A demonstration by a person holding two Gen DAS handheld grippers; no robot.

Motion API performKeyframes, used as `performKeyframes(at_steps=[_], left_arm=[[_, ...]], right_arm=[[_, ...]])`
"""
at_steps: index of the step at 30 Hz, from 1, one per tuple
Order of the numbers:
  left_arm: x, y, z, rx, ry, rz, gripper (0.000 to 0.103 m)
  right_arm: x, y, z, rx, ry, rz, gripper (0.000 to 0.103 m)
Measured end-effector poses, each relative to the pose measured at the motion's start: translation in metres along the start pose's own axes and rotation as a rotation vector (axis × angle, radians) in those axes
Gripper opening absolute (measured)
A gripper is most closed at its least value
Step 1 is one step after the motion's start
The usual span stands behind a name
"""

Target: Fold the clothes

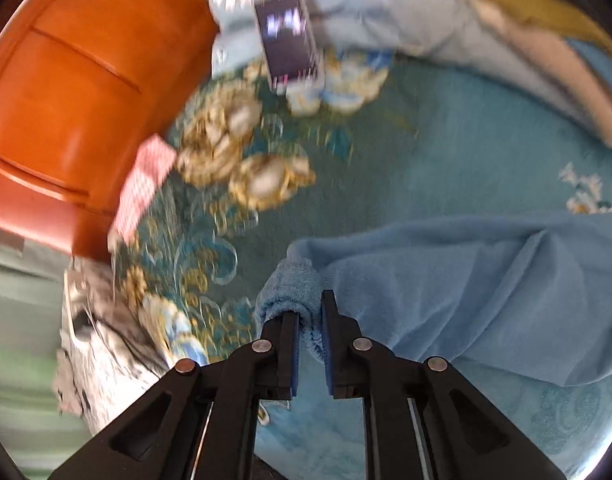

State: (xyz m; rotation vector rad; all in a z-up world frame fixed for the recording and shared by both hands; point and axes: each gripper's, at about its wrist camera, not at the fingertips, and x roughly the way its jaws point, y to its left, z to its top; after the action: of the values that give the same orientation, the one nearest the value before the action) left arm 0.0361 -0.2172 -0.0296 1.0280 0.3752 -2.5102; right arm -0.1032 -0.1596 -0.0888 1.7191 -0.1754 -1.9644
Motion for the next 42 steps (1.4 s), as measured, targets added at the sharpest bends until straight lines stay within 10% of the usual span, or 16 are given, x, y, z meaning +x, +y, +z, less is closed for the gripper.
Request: performKeyframes(at_steps=[4,13,20,26,36,42], left_arm=[[0.010,-0.005,-0.004,-0.010,0.048,-0.018,0.103],[0.053,-0.029,-0.013,-0.077,0.228,-0.136,0.103],[0.122,-0.070,-0.016,-0.181,0.399,-0.260,0.102],[0.175,-0.089,-0.029,-0.251,0.537,-0.254,0.089],[0.206,-0.068,-0.035,-0.626,0.662,-0.337,0.037],[0.201,-0.078,-0.027,-0.632,0.666,-0.328,0.026]], right_arm=[[-0.004,-0.011,-0.005,-0.055,-0.017,0.039,0.064],[-0.064,-0.147,-0.043,0.152,-0.218,0.092,0.066],[-0.094,-0.306,-0.136,0.521,-0.286,-0.040,0.066],[-0.105,-0.359,-0.180,0.646,-0.339,-0.018,0.067],[-0.114,-0.375,-0.134,0.647,-0.432,-0.023,0.066],[-0.099,-0.383,-0.070,0.687,-0.365,-0.108,0.066]])
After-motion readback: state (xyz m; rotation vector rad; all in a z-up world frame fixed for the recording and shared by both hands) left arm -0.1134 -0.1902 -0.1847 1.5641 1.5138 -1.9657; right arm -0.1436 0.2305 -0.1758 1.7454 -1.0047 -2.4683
